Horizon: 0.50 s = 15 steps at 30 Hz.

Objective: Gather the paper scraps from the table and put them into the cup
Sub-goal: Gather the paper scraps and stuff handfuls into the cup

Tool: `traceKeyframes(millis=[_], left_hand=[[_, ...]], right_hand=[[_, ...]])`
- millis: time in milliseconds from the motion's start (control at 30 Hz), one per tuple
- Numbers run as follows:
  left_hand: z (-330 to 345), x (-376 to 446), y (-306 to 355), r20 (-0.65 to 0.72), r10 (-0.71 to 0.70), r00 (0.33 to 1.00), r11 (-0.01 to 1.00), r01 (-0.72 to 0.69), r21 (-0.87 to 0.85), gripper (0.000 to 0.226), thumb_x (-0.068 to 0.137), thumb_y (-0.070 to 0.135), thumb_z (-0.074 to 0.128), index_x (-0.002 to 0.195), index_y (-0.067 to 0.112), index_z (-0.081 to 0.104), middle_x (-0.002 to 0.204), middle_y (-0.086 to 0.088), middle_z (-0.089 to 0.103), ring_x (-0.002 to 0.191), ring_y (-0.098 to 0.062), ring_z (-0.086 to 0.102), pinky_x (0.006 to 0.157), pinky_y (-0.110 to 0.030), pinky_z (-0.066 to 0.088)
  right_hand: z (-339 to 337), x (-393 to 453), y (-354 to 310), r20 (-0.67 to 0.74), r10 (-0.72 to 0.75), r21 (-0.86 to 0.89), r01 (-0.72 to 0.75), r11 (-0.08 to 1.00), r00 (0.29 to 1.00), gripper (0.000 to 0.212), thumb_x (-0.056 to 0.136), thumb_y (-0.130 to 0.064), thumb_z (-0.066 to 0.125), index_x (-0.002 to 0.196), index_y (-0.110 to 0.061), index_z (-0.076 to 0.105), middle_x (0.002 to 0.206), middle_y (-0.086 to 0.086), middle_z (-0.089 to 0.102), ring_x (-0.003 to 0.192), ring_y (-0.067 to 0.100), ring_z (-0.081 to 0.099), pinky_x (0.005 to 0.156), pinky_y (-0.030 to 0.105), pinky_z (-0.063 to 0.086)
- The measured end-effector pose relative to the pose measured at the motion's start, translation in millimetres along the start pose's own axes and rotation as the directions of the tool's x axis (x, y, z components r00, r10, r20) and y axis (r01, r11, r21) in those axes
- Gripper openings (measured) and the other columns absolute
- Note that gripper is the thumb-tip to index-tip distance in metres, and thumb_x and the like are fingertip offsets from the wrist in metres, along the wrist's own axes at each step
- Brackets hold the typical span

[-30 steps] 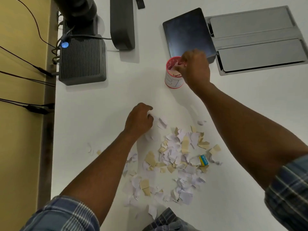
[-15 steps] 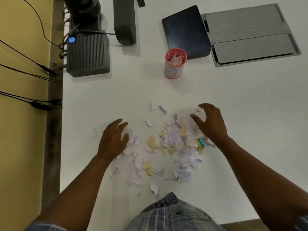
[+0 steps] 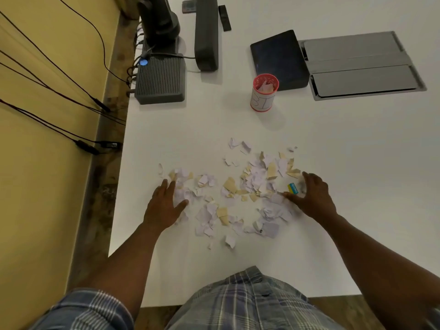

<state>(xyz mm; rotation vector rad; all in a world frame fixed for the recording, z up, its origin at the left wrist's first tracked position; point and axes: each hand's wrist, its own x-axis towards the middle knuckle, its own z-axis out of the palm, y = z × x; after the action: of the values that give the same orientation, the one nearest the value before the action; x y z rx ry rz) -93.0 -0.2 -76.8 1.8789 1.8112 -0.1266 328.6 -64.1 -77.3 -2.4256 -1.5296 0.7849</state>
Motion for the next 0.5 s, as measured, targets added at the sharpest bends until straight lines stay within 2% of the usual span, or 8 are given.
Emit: traceKeyframes(millis=[233, 400, 500], left_hand=[[16, -6, 19, 0.023, -0.033, 0.999, 0.998, 0.034, -0.057, 0.092, 0.082, 0.059, 0.056, 0.15, 0.02, 0.006, 0.159, -0.009, 0.007, 0.146, -0.03, 0.01, 0.116, -0.046, 0.021], [18, -1, 32, 0.001, -0.033, 0.999, 0.995, 0.033, -0.091, 0.099, 0.077, 0.06, 0.062, 0.149, 0.023, 0.004, 0.159, -0.008, 0.007, 0.145, -0.03, 0.011, 0.113, -0.049, 0.027], [15, 6, 37, -0.051, -0.021, 0.998, 0.997, 0.017, -0.08, 0.106, 0.072, 0.063, 0.064, 0.149, 0.023, 0.004, 0.158, -0.01, 0.009, 0.143, -0.033, 0.013, 0.111, -0.051, 0.029]], right_hand=[[7, -11, -18, 0.039, -0.013, 0.05, 0.011, 0.999, 0.999, 0.102, 0.064, -0.06, 0.075, 0.141, -0.013, 0.028, 0.141, 0.012, 0.039, 0.128, 0.034, 0.037, 0.1, 0.049, 0.043], [9, -5, -17, 0.047, 0.004, -0.035, -0.002, 0.999, 0.999, 0.1, 0.068, -0.057, 0.075, 0.144, -0.015, 0.026, 0.149, 0.011, 0.032, 0.135, 0.033, 0.03, 0.102, 0.05, 0.043], [5, -1, -16, -0.022, 0.041, -0.132, -0.044, 0.99, 0.999, 0.104, 0.066, -0.066, 0.071, 0.145, -0.018, 0.024, 0.153, 0.011, 0.026, 0.138, 0.033, 0.025, 0.101, 0.05, 0.041]])
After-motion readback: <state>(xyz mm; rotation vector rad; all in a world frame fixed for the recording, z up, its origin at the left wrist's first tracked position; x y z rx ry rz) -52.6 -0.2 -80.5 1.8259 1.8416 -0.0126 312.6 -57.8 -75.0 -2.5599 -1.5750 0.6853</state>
